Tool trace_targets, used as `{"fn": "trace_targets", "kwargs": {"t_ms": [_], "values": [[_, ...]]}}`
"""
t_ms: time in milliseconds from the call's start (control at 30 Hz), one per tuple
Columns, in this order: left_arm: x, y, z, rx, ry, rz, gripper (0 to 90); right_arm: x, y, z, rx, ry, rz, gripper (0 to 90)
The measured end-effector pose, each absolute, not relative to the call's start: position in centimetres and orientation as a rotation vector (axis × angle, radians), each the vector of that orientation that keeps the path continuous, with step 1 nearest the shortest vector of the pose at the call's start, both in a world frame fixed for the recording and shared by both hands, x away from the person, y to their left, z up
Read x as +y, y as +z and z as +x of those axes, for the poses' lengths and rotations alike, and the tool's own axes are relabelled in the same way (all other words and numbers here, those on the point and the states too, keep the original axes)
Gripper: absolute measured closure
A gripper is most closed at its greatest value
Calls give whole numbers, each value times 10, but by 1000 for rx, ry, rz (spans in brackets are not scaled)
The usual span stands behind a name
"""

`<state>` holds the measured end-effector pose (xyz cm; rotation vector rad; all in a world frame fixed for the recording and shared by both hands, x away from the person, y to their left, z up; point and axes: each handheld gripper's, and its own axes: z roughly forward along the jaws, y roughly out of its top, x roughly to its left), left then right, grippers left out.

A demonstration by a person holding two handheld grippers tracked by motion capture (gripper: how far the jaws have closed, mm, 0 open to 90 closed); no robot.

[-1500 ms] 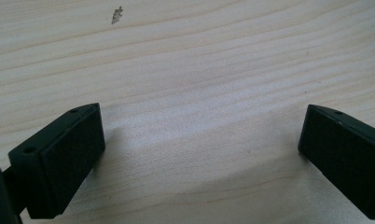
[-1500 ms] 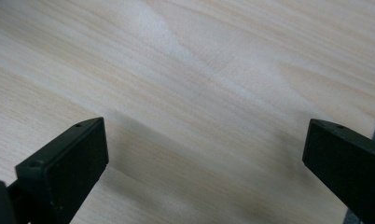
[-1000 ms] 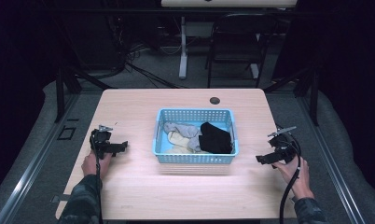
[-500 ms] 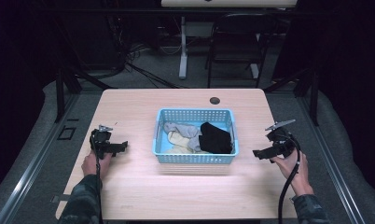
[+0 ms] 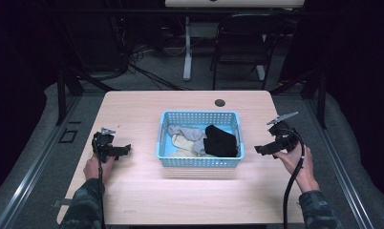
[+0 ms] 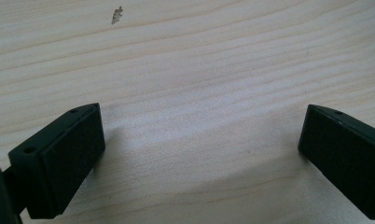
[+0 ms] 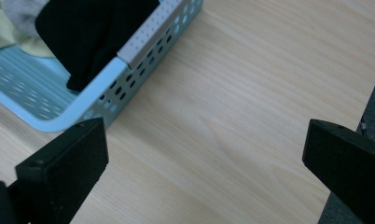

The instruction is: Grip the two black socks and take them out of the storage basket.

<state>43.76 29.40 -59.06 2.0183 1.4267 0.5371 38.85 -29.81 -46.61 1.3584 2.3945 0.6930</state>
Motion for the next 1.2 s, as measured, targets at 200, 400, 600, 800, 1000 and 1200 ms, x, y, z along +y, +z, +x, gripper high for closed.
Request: {"fn": "trace_targets", "kwargs": {"t_ms": [200,400,600,800,1000,1200], "values": [[294,-591,438,1426,538,2019,3,-285,-450,394,2408,714,1308,0],[294,-591,438,1426,537,2019,3,-268,-433,402,2426,710,1264,0],[294,-591,438,1426,538,2019,3,-247,-420,412,2450,715,1205,0],[294,-591,438,1426,537,2019,3,-223,-416,427,2505,700,1167,0],[294,-591,438,1426,538,2018,3,-192,-427,445,2583,641,1135,25],[294,-591,438,1426,538,2019,3,-175,-446,460,2629,604,1170,114]]}}
